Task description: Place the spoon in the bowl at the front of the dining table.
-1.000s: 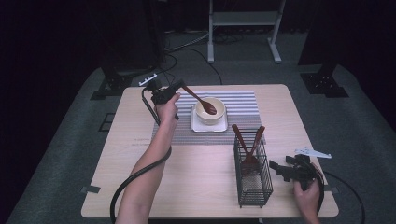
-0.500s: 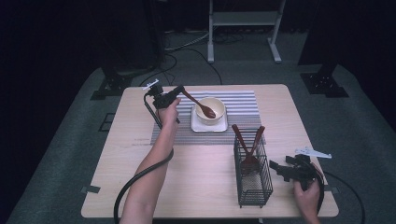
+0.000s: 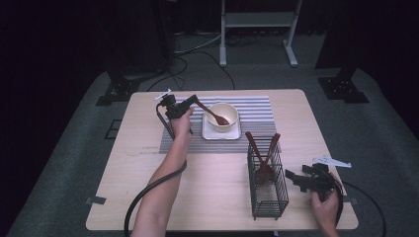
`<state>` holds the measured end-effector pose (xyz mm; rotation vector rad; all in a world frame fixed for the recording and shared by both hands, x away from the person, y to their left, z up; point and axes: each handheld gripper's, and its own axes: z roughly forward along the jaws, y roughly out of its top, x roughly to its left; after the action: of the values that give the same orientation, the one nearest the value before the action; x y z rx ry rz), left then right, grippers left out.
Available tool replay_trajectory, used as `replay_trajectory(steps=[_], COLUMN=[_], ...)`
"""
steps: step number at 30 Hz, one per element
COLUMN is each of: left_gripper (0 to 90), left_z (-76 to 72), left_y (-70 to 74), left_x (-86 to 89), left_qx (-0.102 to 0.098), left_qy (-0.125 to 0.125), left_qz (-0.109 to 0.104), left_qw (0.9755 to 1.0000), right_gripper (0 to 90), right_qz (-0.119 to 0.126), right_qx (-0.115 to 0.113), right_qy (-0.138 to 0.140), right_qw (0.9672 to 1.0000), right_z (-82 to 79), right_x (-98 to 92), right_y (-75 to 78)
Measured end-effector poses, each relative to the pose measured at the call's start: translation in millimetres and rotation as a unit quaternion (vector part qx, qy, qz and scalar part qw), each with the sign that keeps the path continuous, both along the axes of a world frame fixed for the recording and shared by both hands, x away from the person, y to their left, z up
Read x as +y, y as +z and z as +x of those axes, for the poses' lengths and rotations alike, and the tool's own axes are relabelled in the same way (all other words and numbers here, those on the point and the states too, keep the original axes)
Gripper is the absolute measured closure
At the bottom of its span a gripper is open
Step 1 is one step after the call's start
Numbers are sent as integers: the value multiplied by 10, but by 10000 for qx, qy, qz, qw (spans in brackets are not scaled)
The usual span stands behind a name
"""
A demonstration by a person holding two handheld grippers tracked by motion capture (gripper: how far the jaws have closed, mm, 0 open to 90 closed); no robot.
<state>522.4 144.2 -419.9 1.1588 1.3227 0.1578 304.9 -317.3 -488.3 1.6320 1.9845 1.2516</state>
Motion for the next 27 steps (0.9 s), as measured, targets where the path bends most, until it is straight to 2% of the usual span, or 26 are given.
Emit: replay_trajectory(steps=[11,17,27], left_gripper=[841,837,799], left_z=[20,22,25], left_y=[-77,-128,-152], left_x=[52,93,119], left_qx=[75,140,151], left_qy=[105,171,135], left_qz=[-104,-76,-104], left_qw=[9999,9997,9997], right_gripper=[140,140,140], right_qz=[18,33,33], right_qx=[2,7,9], right_qy=[6,4,2], right_qw=[10000,10000,10000], right_z=[0,-1,-1], right_x=[-3,-4,-4], right_y=[-1,0,0])
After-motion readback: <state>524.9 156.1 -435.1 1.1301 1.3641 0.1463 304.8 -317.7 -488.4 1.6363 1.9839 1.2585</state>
